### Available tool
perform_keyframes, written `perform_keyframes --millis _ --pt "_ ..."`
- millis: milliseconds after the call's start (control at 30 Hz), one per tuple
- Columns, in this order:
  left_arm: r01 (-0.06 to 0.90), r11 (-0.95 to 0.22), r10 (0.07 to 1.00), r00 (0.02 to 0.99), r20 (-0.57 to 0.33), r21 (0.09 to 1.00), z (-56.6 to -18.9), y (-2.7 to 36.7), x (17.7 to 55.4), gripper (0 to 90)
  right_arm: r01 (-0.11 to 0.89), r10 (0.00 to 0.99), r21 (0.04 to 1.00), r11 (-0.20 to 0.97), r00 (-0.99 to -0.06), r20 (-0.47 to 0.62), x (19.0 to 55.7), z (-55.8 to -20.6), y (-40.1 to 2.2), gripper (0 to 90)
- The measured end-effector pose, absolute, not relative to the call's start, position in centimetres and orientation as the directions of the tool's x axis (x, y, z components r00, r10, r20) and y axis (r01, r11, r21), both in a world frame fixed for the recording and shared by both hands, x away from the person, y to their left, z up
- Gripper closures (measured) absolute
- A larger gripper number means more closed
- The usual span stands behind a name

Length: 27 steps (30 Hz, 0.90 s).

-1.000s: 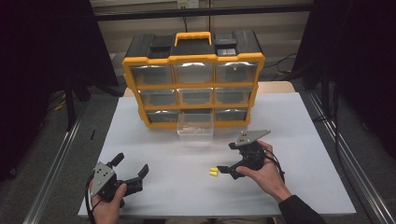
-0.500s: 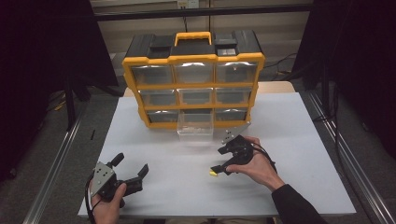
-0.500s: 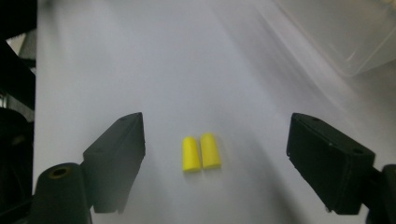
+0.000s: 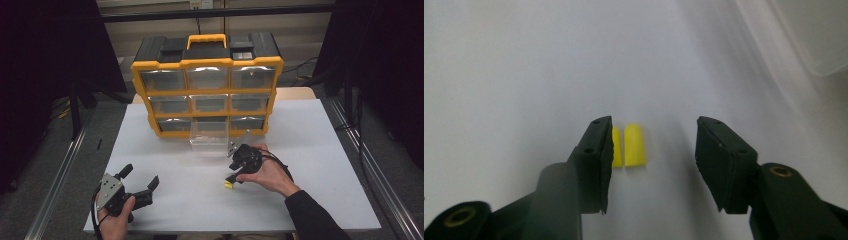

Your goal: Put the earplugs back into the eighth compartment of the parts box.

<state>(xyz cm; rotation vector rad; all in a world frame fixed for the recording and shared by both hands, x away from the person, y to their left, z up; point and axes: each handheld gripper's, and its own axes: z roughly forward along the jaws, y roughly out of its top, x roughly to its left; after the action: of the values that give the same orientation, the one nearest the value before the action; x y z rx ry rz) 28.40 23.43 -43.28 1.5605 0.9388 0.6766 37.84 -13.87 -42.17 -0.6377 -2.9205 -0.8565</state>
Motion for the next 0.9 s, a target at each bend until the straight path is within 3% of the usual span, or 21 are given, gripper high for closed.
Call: perform_keyframes --millis 133,433,567,900 --pt "0.195 -0.038 0.854 0.516 -0.069 0.980 -43.1 23.5 28.3 2.4 0.384 0.367 0.485 0.786 -0.921 0.134 37.9 -42.4 -13.7 60.5" --pt "0.190 -0.035 0.853 0.517 -0.070 0.981 -43.1 23.5 28.3 2.4 0.371 0.343 0.459 0.807 -0.928 0.146 38.0 -42.8 -13.1 65.1" --pt "0.189 -0.034 0.852 0.519 -0.070 0.981 -43.1 23.5 28.3 2.4 0.363 0.324 0.437 0.823 -0.932 0.163 37.8 -42.9 -12.7 76.2" --pt "0.192 -0.040 0.846 0.529 -0.069 0.981 -43.1 23.5 28.3 2.4 0.398 0.337 0.428 0.811 -0.917 0.212 38.1 -43.3 -12.8 80.3"
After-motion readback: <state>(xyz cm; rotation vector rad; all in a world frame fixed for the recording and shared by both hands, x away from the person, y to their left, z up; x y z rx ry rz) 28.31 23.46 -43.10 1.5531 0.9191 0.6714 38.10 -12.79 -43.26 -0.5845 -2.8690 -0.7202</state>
